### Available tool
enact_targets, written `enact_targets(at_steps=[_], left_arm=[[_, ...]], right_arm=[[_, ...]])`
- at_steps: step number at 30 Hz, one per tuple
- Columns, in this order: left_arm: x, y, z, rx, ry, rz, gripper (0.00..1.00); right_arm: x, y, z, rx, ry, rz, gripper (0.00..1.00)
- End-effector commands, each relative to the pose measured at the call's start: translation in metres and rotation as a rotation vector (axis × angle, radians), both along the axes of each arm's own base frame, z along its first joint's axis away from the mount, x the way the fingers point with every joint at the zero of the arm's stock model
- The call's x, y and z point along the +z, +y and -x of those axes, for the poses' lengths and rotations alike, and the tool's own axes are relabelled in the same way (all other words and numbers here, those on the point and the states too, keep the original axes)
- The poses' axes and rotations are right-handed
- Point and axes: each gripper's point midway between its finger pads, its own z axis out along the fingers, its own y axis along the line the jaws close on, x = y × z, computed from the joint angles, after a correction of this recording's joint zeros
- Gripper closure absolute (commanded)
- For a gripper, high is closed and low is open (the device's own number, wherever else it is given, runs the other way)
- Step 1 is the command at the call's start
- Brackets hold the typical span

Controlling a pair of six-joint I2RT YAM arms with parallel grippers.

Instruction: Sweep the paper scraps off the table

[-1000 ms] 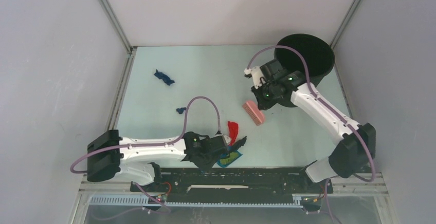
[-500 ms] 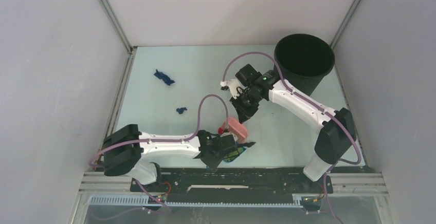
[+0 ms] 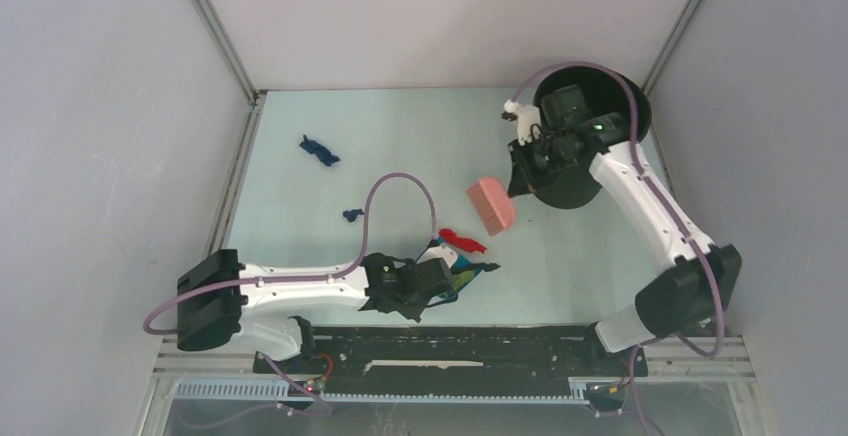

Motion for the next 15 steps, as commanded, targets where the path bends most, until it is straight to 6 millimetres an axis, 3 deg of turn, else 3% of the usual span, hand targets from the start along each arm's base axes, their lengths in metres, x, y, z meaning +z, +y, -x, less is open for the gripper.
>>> enact_targets(at_steps=[1, 7, 11, 15], left_arm=[[0.017, -0.008, -0.015, -0.002, -0.092, 0.059, 1.0], [0.042, -0.012, -0.021, -0.016, -0.123, 0.074, 1.0], [0.063, -0.015, -0.024, -0.02, -0.142, 0.098, 1.0], [0.086, -0.015, -0.036, 0.013, -0.159, 0.11, 1.0]], right_arm=[[0.05, -0.016, 0.004, -0.059, -0.162, -0.058, 1.0], [0.055, -0.052, 0.014, -0.168, -0.25, -0.03, 1.0], [0.035, -0.073, 0.033, -0.206, -0.189, -0.009, 1.0], [0.015, -0.106, 0.038, -0.327, -0.177, 0.008, 1.0]])
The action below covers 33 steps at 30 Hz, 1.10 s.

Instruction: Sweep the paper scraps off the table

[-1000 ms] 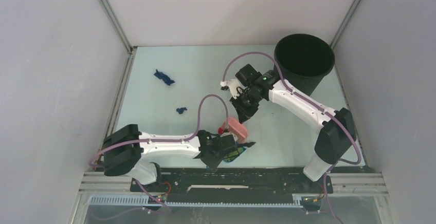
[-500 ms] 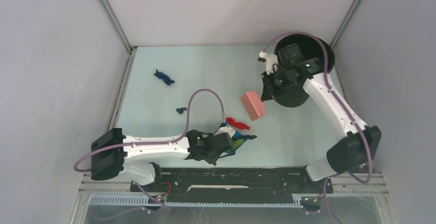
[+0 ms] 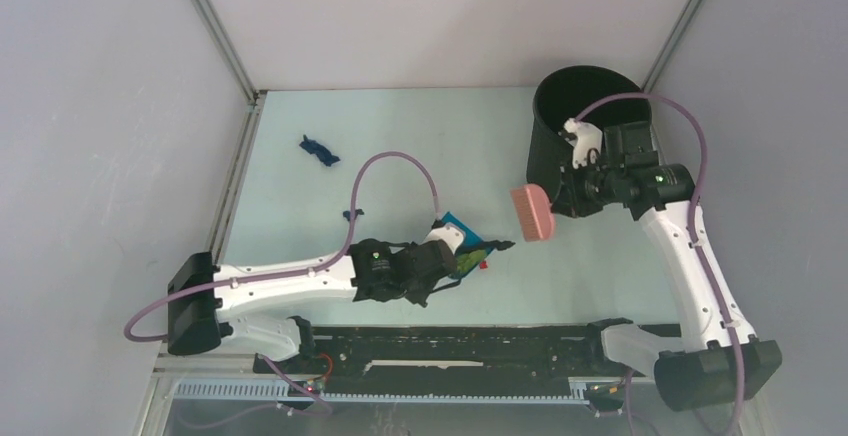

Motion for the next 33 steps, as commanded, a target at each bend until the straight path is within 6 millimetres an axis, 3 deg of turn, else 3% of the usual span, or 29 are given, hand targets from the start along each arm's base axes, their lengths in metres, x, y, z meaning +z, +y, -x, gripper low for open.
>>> enact_targets(at_steps=[1, 5, 11, 18, 21, 33], left_arm=[[0.041, -0.001, -0.021, 0.044, -0.066, 0.045, 1.0], [0.073, -0.005, -0.037, 0.071, -0.085, 0.071, 1.0], [0.124, -0.016, -0.069, 0.118, -0.149, 0.108, 1.0], [0.175, -0.042, -0.107, 0.136, -0.201, 0.152, 1.0], [0.191, -0.052, -0.13, 0.148, -0.234, 0.142, 1.0], [0.23, -0.111, -0.204, 0.177, -0.343, 0.221, 1.0]], right_arm=[[-0.019, -0.033, 0.003, -0.13, 0.019, 0.004, 1.0], [-0.037, -0.044, 0.012, -0.133, 0.11, -0.03, 1.0], [-0.05, -0.041, 0.021, -0.137, 0.091, -0.083, 1.0], [-0.057, -0.041, 0.016, -0.144, 0.018, -0.089, 1.0], [-0.067, -0.036, 0.018, -0.113, 0.007, -0.107, 1.0], [-0.064, -0.029, 0.022, -0.069, 0.011, -0.148, 1.0]])
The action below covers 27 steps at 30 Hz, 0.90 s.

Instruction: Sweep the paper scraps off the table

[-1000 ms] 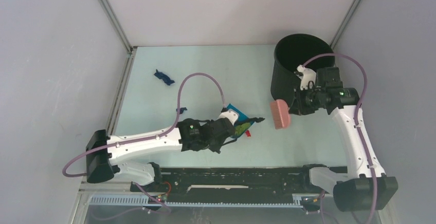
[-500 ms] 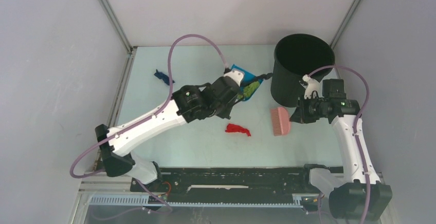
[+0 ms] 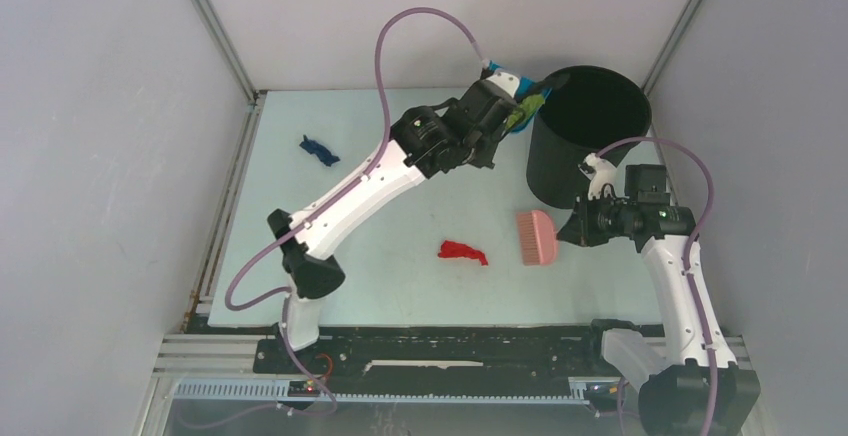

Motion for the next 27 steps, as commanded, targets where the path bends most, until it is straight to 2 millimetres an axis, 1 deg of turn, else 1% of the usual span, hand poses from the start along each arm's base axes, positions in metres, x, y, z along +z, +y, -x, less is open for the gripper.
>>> enact_targets(at_steps=[1, 3, 5, 8, 9, 14, 17, 19, 21, 23, 27], left_arm=[[0.025, -0.009, -0.024, -0.001, -0.085, 0.025, 1.0], [0.028, -0.017, -0.035, -0.001, -0.119, 0.035, 1.0], [0.034, -0.027, -0.048, -0.009, -0.17, 0.061, 1.0], [0.039, -0.037, -0.066, -0.003, -0.246, 0.058, 1.0], [0.037, -0.041, -0.072, -0.009, -0.267, 0.047, 1.0], [0.05, -0.049, -0.101, 0.015, -0.404, 0.012, 1.0], [0.059, -0.048, -0.119, 0.043, -0.513, -0.05, 1.0], [0.061, -0.048, -0.128, 0.047, -0.57, -0.108, 1.0], [0.061, -0.047, -0.135, 0.048, -0.63, -0.194, 1.0], [0.068, -0.045, -0.142, 0.061, -0.729, -0.306, 1.0], [0.061, -0.055, -0.16, 0.046, -0.868, -0.477, 1.0]], right_arm=[[0.011, 0.004, -0.007, 0.032, -0.066, -0.021, 1.0], [0.011, 0.005, -0.007, 0.036, -0.065, -0.024, 1.0], [0.011, 0.005, -0.007, 0.038, -0.064, -0.025, 1.0], [0.01, 0.006, -0.007, 0.041, -0.062, -0.025, 1.0], [0.011, 0.006, -0.007, 0.041, -0.062, -0.026, 1.0], [0.011, 0.007, -0.006, 0.048, -0.066, -0.026, 1.0], [0.011, 0.01, -0.005, 0.065, -0.064, -0.027, 1.0], [0.009, 0.012, -0.005, 0.069, -0.054, -0.029, 1.0], [0.009, 0.011, -0.006, 0.062, -0.051, -0.027, 1.0], [0.008, 0.01, -0.006, 0.06, -0.049, -0.026, 1.0], [0.007, 0.011, -0.006, 0.064, -0.041, -0.026, 1.0]])
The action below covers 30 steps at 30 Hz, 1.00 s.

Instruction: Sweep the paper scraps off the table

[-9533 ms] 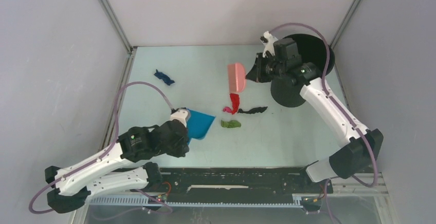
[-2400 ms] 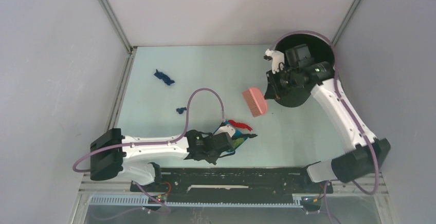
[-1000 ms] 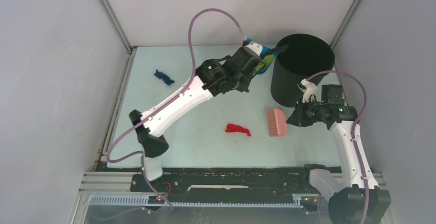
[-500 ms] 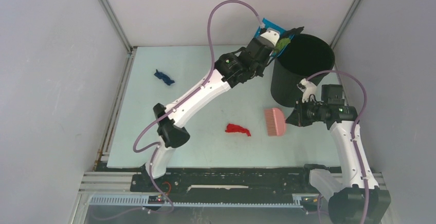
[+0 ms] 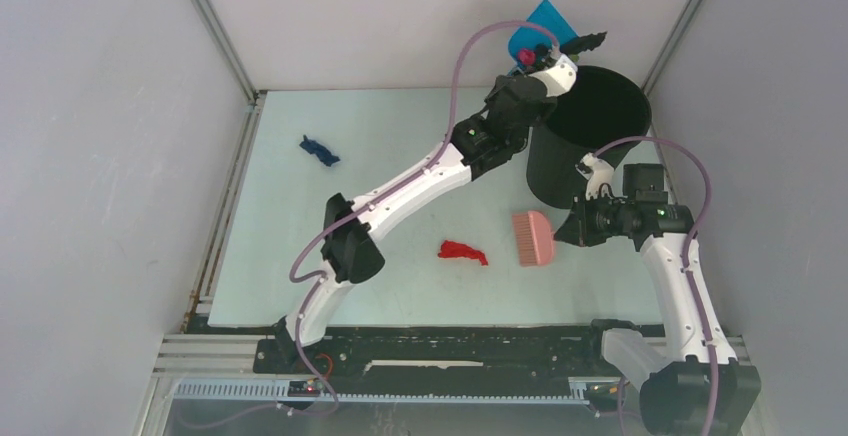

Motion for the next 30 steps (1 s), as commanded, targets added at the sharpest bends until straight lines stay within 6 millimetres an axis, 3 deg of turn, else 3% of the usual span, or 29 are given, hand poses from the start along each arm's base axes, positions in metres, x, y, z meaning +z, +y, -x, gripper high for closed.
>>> enact_targets(at_steps=[1, 7, 19, 30], left_arm=[[0.026, -0.003, -0.022, 0.057, -0.259, -0.173, 1.0], [0.01, -0.004, -0.025, 0.09, -0.317, -0.351, 1.0], [0.017, 0.006, -0.018, 0.13, -0.483, -0.482, 1.0], [0.045, 0.025, -0.014, 0.21, -0.498, -0.289, 1.0]], right_arm=[[0.007, 0.004, -0.007, 0.028, -0.04, -0.006, 1.0], [0.007, 0.006, -0.006, 0.038, -0.039, -0.008, 1.0], [0.003, 0.013, -0.005, 0.074, 0.003, -0.034, 1.0], [0.003, 0.012, -0.005, 0.069, -0.001, -0.033, 1.0]])
